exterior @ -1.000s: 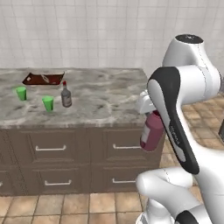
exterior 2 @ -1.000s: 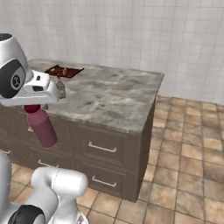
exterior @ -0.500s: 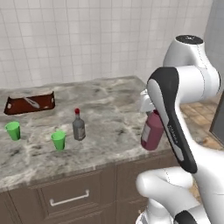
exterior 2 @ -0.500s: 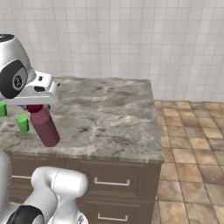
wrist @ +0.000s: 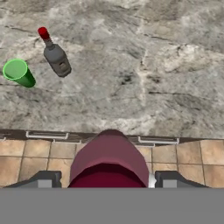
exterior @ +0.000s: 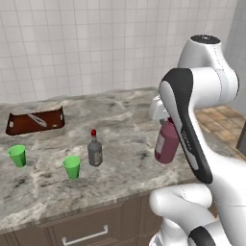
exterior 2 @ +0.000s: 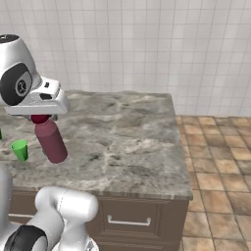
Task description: Place the drinks on the dining counter in a tight cluster.
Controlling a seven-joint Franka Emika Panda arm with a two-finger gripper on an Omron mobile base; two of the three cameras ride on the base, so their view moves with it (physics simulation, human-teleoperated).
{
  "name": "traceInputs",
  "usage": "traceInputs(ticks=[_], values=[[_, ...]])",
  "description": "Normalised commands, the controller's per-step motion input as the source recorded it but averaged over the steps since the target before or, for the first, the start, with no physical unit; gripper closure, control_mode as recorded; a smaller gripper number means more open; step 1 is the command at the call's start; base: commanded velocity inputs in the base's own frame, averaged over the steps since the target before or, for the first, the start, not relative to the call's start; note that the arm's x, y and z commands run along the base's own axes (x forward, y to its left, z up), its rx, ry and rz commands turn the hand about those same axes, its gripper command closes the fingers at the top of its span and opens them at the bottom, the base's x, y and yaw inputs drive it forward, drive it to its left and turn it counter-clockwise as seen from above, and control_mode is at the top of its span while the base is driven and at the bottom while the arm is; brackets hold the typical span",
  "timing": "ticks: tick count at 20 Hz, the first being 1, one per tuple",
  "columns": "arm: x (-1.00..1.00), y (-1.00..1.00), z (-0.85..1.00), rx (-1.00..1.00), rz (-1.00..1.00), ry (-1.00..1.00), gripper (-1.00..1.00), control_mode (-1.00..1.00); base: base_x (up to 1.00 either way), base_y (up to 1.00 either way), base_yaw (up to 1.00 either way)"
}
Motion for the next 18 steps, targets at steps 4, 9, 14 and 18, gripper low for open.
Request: traceInputs(ticks=[4, 9, 14, 18], values=[[0.0, 0.0, 0.0, 0.0, 0.0, 0.0, 1.0, 1.0, 0.37, 0.2, 0.0], [0.0, 0.0, 0.0, 0.0, 0.0, 0.0, 1.0, 1.0, 0.27, 0.1, 0.0], [0.06, 0.0, 0.0, 0.0, 0.0, 0.0, 1.0, -1.0, 0.0, 0.02, 0.0], [0.49, 0.0, 0.0, 0.0, 0.17, 0.02, 1.0, -1.0, 0.0, 0.0, 0.0]])
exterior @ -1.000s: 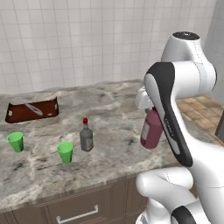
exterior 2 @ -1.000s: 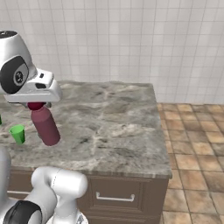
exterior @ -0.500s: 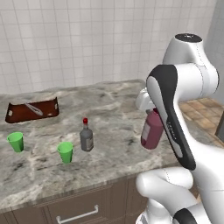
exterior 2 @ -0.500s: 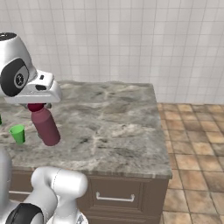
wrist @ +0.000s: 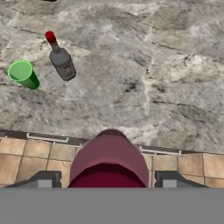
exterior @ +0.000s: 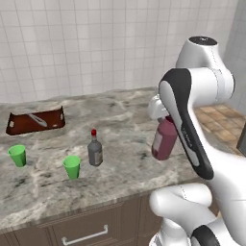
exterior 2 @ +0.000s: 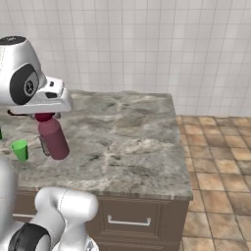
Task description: Place the drinks on the dining counter in a tight cluster.
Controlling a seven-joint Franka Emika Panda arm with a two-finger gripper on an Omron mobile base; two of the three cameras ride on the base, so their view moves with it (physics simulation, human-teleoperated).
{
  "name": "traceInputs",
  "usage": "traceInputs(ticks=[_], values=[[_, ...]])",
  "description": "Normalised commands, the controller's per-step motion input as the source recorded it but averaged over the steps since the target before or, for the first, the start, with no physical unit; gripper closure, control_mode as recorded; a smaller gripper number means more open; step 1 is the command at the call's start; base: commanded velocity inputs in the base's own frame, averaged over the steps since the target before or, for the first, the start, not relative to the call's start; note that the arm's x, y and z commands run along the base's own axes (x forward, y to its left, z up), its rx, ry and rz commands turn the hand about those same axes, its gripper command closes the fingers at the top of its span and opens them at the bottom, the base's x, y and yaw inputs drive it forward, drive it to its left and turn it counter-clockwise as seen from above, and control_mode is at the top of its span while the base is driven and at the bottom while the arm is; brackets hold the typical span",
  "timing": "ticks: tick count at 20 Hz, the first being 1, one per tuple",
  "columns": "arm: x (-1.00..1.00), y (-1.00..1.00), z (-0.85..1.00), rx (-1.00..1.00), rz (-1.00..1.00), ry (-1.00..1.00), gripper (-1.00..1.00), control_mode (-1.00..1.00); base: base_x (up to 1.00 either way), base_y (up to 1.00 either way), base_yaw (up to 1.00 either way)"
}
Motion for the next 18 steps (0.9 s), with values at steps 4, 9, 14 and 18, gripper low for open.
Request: traceInputs(ticks=[4, 9, 14, 18], values=[[0.98, 0.05, -0.37, -0.06, 0.27, 0.02, 1.0, -1.0, 0.0, 0.0, 0.0], [0.98, 0.57, -0.58, -0.2, 0.04, 0.07, 1.0, -1.0, 0.0, 0.0, 0.0], [0.88, 0.43, -0.46, -0.08, 0.03, 0.1, 1.0, -1.0, 0.0, 0.0, 0.0], [0.77, -0.03, -0.08, 0.04, 0.15, 0.13, 1.0, -1.0, 0.0, 0.0, 0.0]])
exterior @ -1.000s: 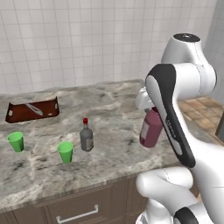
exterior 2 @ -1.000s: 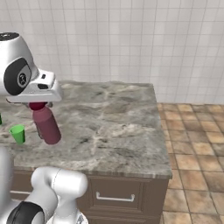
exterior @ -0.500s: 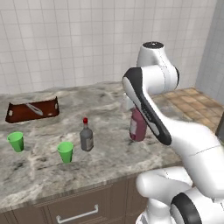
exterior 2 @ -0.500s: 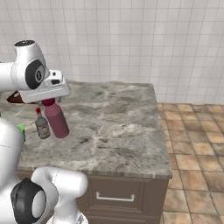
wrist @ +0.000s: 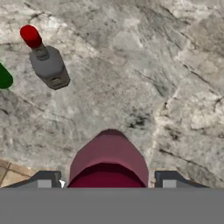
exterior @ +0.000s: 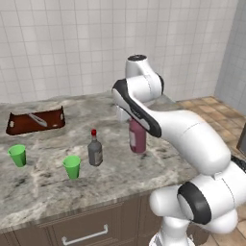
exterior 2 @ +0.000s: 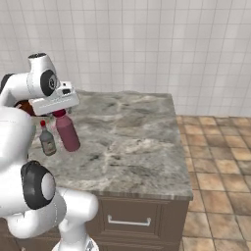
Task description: Place the drinks on the dining counter in a tight cluster.
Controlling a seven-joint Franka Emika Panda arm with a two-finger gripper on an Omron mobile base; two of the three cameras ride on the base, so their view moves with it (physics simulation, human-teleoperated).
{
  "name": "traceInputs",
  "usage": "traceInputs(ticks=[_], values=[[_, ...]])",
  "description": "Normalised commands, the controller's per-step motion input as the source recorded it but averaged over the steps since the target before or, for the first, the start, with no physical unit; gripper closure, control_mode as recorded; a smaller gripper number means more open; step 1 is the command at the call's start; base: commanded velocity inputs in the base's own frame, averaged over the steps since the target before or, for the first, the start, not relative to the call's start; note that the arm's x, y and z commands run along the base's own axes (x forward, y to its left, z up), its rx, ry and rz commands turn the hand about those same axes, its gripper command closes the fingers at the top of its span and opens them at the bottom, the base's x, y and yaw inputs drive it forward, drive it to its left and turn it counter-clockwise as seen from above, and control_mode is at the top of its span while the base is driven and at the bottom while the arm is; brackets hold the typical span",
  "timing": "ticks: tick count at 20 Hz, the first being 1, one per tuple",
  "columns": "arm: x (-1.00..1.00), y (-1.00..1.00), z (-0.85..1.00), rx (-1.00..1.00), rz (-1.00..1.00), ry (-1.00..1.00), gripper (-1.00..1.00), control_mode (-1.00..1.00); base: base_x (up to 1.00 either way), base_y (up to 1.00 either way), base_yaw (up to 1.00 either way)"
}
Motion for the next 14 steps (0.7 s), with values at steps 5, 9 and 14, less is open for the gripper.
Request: traceInputs(ticks=[5, 9, 14], values=[[0.55, -0.09, -0.01, 0.06, 0.26, 0.2, 1.0, -1.0, 0.0, 0.0, 0.0], [0.39, 0.0, -0.13, 0.03, 0.31, 0.17, 1.0, -1.0, 0.0, 0.0, 0.0], [0.56, 0.26, -0.31, 0.01, 0.25, 0.05, 1.0, -1.0, 0.0, 0.0, 0.0]])
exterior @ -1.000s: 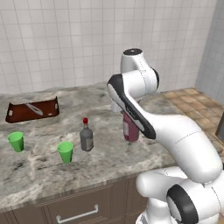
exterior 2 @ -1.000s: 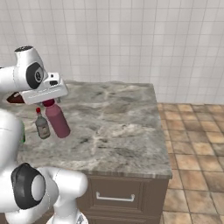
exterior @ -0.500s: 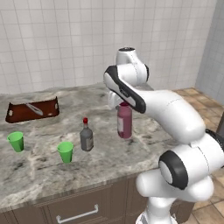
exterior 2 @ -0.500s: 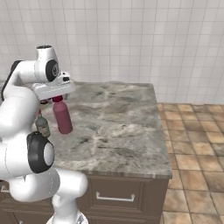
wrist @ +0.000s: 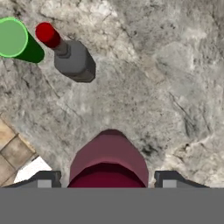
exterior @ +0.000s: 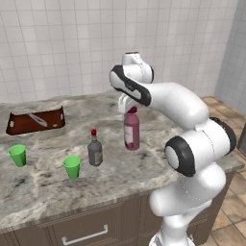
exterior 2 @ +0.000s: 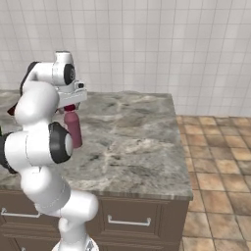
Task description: Place the drinks on the dining counter in a tight cluster.
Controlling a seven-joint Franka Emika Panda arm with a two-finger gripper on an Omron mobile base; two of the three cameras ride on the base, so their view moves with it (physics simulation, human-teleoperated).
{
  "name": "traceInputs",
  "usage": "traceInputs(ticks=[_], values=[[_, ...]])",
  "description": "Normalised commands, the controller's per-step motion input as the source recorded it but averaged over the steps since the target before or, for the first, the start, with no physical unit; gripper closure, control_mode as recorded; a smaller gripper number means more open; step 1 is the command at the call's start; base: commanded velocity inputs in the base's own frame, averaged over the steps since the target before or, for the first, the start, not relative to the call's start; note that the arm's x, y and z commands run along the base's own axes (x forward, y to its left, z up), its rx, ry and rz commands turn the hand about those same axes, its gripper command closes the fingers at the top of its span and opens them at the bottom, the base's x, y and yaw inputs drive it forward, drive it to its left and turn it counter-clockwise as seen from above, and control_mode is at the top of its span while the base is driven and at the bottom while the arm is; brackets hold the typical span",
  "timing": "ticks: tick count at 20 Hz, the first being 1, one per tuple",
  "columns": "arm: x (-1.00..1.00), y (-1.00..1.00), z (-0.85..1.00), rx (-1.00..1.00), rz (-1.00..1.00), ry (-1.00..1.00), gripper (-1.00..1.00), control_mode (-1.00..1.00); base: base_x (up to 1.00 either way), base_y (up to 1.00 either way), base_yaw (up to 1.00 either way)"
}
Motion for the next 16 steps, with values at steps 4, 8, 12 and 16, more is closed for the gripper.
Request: traceInputs(ticks=[4, 8, 12, 16], values=[[0.51, 0.45, -0.42, 0.0, 0.17, 0.0, 1.0, -1.0, 0.0, 0.0, 0.0], [0.38, 0.31, -0.4, 0.0, 0.17, 0.01, 1.0, -1.0, 0.0, 0.0, 0.0], [0.29, 0.21, -0.42, 0.0, 0.12, 0.0, 1.0, -1.0, 0.0, 0.0, 0.0], [0.34, 0.05, -0.32, 0.04, 0.06, 0.01, 1.0, -1.0, 0.0, 0.0, 0.0]])
